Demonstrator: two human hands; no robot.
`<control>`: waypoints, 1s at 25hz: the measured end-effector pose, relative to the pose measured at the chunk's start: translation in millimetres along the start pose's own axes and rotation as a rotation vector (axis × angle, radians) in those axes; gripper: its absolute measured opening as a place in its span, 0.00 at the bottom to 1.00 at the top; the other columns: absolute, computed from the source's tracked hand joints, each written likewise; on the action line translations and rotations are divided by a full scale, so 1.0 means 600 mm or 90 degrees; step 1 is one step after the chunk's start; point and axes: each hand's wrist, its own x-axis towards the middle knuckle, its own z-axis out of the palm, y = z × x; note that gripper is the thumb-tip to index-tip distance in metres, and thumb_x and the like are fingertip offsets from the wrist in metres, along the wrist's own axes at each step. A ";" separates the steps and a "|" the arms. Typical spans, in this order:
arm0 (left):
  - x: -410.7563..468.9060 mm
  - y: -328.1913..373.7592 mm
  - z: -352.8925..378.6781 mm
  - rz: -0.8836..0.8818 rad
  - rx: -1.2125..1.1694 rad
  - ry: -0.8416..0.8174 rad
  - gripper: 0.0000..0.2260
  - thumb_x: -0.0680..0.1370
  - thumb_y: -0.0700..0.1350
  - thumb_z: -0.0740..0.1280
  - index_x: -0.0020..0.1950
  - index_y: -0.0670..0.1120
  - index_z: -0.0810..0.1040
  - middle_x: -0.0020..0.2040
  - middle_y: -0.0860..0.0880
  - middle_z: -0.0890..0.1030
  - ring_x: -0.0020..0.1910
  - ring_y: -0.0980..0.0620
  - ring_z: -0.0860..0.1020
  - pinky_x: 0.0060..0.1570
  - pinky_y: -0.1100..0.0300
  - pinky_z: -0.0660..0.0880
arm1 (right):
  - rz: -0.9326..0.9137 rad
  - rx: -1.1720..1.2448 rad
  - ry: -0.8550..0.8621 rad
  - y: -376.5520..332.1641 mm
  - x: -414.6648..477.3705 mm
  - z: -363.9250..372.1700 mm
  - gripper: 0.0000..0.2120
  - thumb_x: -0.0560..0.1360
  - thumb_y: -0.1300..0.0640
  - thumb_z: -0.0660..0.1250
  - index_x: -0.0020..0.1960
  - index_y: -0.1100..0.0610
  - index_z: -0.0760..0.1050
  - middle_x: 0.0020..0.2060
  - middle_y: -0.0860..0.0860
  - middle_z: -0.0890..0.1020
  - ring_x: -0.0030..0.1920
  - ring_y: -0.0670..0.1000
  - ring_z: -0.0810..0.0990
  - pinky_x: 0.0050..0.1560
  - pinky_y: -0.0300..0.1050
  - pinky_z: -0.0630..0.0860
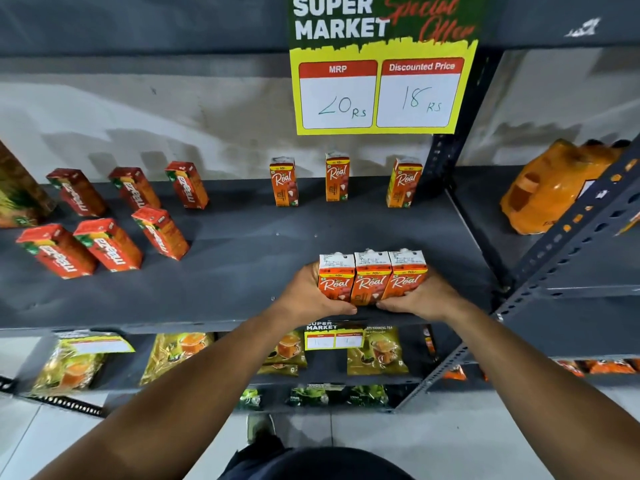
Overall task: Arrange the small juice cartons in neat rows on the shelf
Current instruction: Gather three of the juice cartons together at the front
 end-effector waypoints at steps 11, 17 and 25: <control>-0.009 -0.002 0.003 0.032 0.049 0.022 0.25 0.59 0.49 0.83 0.47 0.63 0.73 0.46 0.59 0.81 0.44 0.61 0.81 0.43 0.65 0.77 | -0.001 0.010 -0.016 0.008 -0.005 -0.002 0.24 0.59 0.51 0.82 0.53 0.45 0.79 0.42 0.36 0.81 0.38 0.26 0.77 0.33 0.20 0.68; -0.006 -0.005 0.002 0.032 0.049 0.018 0.26 0.59 0.48 0.83 0.47 0.63 0.72 0.46 0.59 0.81 0.45 0.60 0.81 0.43 0.65 0.76 | 0.002 0.002 -0.018 0.008 -0.005 -0.001 0.26 0.59 0.50 0.82 0.55 0.46 0.78 0.44 0.39 0.82 0.42 0.32 0.78 0.38 0.27 0.69; -0.008 -0.003 -0.005 0.040 0.025 -0.032 0.40 0.55 0.50 0.84 0.58 0.68 0.65 0.53 0.62 0.76 0.52 0.62 0.77 0.46 0.66 0.75 | -0.034 0.024 -0.051 0.004 -0.012 -0.015 0.50 0.54 0.48 0.83 0.69 0.37 0.61 0.55 0.38 0.77 0.55 0.40 0.77 0.51 0.36 0.72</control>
